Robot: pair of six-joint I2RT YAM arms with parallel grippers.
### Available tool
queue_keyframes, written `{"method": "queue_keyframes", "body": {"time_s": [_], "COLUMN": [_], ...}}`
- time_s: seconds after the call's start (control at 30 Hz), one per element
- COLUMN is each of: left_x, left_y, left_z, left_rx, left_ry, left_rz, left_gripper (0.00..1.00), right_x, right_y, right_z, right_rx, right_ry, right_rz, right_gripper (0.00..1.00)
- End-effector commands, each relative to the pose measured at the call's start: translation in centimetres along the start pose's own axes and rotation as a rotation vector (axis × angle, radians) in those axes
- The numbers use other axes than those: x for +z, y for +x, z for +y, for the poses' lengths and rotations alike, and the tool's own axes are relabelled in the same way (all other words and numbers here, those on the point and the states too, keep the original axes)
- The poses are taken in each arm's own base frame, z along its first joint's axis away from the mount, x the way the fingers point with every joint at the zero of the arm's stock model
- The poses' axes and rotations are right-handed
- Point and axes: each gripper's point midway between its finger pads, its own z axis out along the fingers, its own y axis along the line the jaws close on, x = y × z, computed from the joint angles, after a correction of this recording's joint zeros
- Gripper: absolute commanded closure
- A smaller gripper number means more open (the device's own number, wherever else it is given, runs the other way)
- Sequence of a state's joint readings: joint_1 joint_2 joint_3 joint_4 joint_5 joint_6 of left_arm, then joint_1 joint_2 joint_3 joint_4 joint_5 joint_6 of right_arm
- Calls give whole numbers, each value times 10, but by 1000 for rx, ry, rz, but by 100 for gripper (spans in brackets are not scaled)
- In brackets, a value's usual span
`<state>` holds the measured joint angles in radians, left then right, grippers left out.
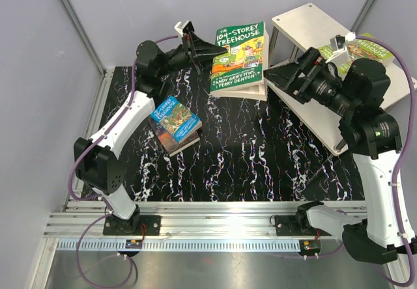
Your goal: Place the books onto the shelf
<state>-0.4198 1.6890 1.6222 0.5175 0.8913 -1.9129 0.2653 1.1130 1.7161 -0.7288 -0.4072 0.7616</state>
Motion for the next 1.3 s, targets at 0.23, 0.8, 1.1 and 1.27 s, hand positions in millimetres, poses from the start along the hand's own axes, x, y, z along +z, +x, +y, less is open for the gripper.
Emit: {"method": "queue_keyframes", "body": {"time_s": [0.23,0.8,1.1,1.27], "left_x": [-9,-8,-8,-9], "left_y": [38,50,56,60], "left_z": [-55,-86,-99,-90], "left_rx": [78,124,134,119], "left_ry": [155,197,216,202], "left_rz": [34,78,86,91], "left_gripper": [100,100,100,100], "right_x": [-9,0,9,5], "right_y": [-36,-29,-25,-37], "right_z": [92,26,23,46], "right_rx": [240,105,174,292], "right_ry": [-492,-173,-242,-413], "right_rz": [-67,-26,-23,-43], "right_gripper": [0,0,0,0]}}
